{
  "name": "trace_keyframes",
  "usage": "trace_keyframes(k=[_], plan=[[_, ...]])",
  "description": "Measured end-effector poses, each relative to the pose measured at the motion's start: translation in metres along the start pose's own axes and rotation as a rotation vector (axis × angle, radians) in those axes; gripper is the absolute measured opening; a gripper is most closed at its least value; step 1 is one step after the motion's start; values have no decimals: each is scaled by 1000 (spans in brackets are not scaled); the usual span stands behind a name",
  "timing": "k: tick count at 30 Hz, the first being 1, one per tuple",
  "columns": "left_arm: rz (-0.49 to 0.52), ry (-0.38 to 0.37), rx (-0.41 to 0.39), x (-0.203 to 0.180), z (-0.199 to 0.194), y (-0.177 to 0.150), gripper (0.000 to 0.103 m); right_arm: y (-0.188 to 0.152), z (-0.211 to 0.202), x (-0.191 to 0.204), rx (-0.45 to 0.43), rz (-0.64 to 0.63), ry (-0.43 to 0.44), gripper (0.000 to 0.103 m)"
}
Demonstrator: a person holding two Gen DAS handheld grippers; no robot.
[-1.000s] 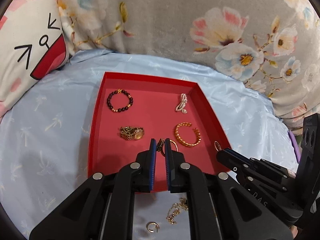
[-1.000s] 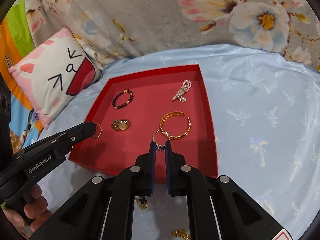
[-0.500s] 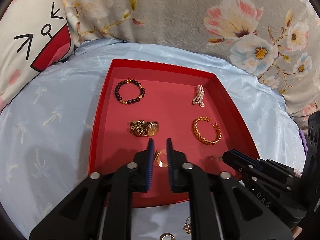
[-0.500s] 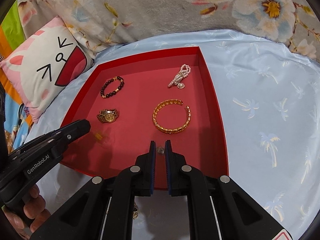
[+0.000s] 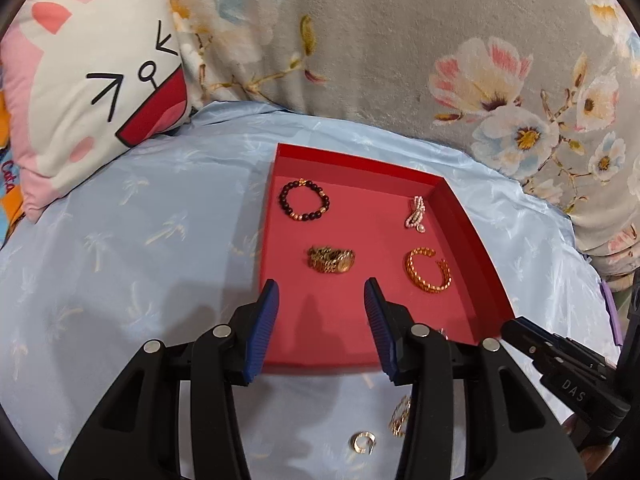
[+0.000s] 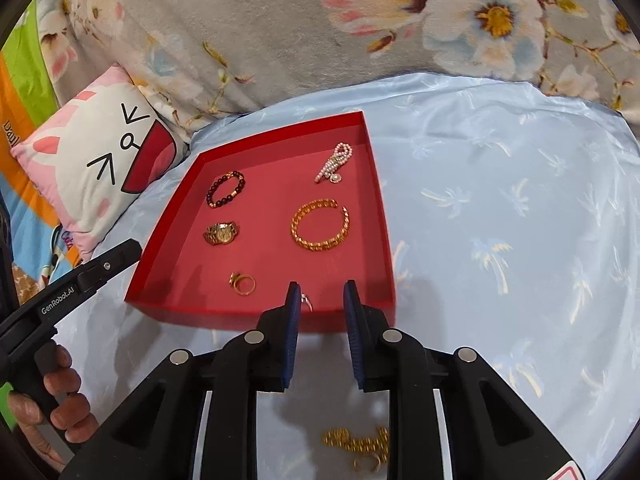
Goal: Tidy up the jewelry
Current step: 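Carry both rings into the red box and open both grippers, then lift both open grippers up out of the red box, then lower the right gripper onto the chunky gold chain and close it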
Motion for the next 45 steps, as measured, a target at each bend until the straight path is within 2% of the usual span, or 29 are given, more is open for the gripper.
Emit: trace_keyframes(k=[7,11,16,20,28,32,38,45], plan=[[13,22,25,-1,-24,-42,43,-37,-29,-11,1,2,-38,24],[26,3,62,-6,-30,-70,43,-65,-38,-20,28,17,-55,27],[66,-14,104,-20,-31,-104,43,-95,-36,-34,82,52,-67,27],[71,-26,123,-26,-32,-117,43,-107,-32,-36,106,68,-61,27],[75,-13,122,-26,-32,-126,43,-105,-27,-32,94,54,-80,27],[71,-16,124,-24,-31,-128,43,-102,-26,-35,87,61,-83,32],[73,-24,130,-27,-29,-131,43,-96,-19,-37,86,74,-79,32],[79,-29,133,-30,-28,-131,43,-89,-7,-24,71,13,-109,33]])
Point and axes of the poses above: each gripper's, at about its wrist camera, not at the fingertips, and z roughly the way its jaws point, x to its left, y to its top, the point moved 5 cm from there along z, roughly the way its jaws point, and after that the axes turned 2 degrees about z, right-handed, at the moved point
